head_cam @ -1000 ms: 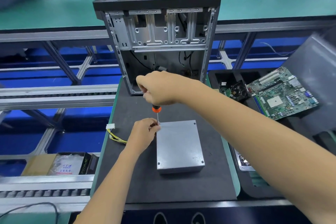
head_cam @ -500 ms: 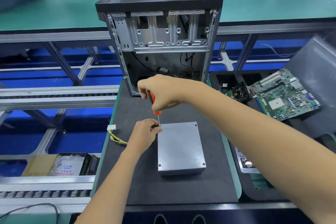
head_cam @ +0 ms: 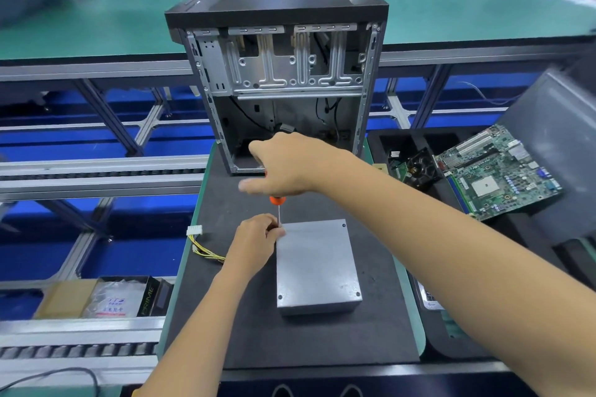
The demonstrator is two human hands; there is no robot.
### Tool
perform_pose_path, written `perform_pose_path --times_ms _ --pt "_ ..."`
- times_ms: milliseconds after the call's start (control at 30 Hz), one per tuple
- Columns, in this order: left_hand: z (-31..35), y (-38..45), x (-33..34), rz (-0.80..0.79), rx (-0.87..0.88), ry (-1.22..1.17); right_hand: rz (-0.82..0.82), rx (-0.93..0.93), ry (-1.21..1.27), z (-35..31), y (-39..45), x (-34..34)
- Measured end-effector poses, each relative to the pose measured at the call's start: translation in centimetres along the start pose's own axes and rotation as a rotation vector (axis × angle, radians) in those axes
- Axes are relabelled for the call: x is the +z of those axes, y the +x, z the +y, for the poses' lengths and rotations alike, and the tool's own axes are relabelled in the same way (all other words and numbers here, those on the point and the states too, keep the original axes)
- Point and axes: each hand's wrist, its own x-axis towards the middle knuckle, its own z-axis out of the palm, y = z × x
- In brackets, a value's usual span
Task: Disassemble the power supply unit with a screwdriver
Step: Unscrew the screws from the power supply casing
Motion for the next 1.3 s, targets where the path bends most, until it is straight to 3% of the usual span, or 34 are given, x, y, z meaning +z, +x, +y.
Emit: perform_pose_path --times_ms 100,400,500,667,867,1133,1300 --pt "0.2 -0.1 0.2 -0.016 -0.019 0.044 0.024 0.057 -0.074 0.0 0.3 0.3" --pt "0.7 -0.1 0.6 -0.075 -0.059 0.197 0.003 0.023 0.287 0.5 -0.4 -0.1" --pt "-0.1 0.2 0.0 -0.042 -0.085 0.186 0.145 0.106 0.404 1.0 -0.3 -0.5" --pt "-2.9 1.1 -1.8 0.183 -0.241 0.015 0.350 0.274 0.574 2.6 -0.2 -0.9" --pt "-4.3 2.6 -0.6 0.135 -0.320 -0.020 0.315 0.319 0.586 4.3 -1.7 0.9" --pt "-5.0 4.7 -0.9 0.068 -0.393 0.251 0.247 0.324 0.571 5.5 -2.5 2.4" --pt "-5.0 4.8 -0.9 0.069 -0.585 0.076 0.229 0.306 0.529 5.8 -2.8 2.4"
